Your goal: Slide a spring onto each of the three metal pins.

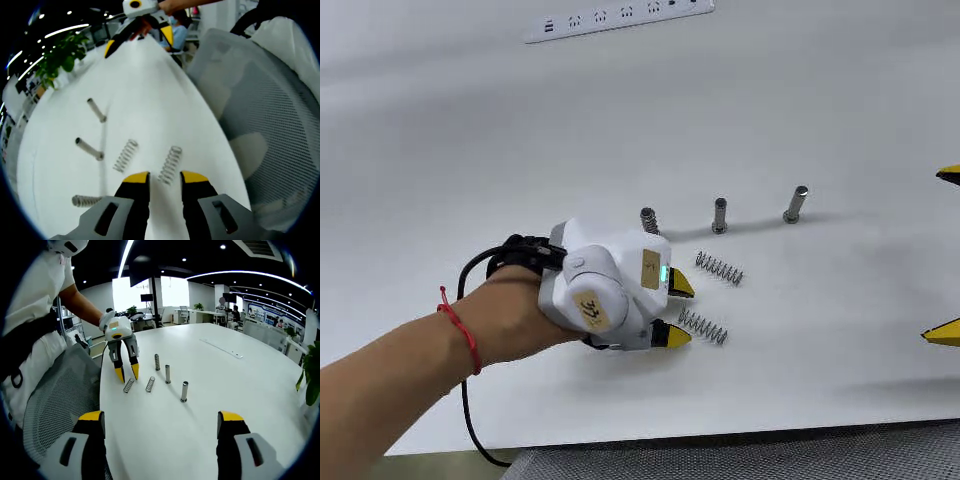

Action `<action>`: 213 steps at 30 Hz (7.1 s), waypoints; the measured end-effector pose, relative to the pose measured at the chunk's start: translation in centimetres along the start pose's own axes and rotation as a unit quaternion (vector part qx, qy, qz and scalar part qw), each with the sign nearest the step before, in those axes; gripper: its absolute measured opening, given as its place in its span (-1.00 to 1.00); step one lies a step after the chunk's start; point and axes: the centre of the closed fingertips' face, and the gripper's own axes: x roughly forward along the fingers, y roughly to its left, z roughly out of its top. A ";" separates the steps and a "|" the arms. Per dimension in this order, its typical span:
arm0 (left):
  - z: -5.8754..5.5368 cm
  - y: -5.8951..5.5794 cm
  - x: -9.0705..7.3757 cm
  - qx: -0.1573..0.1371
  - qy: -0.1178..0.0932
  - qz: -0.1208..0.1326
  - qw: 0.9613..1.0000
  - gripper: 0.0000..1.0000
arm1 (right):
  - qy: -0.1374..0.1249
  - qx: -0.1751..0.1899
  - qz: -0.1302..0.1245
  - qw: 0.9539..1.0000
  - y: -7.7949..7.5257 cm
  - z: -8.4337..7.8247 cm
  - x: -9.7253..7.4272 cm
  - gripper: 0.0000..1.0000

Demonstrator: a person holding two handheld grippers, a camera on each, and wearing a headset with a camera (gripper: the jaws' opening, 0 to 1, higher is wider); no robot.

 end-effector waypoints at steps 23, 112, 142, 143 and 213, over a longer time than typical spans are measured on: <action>-0.6 -0.1 0.4 0.002 0.019 -0.017 1.000 -0.73 | -0.002 0.011 -0.017 1.000 -0.3 -0.3 -0.2 0.82; 12.2 3.6 -12.0 -0.213 -0.307 0.166 0.912 -0.80 | -0.279 0.358 0.021 0.891 5.0 15.7 5.0 -0.76; 12.4 3.0 -11.3 -0.222 -0.308 0.150 0.913 -0.77 | -0.231 0.287 0.017 0.929 6.0 16.1 5.1 -0.78; 12.4 3.0 -11.2 -0.223 -0.307 0.149 0.913 -0.76 | -0.226 0.280 0.017 0.933 6.0 16.1 5.1 -0.78; 12.7 2.0 -10.7 -0.223 -0.320 0.132 0.911 -0.80 | -0.132 0.110 0.018 0.985 8.1 16.3 5.3 -0.70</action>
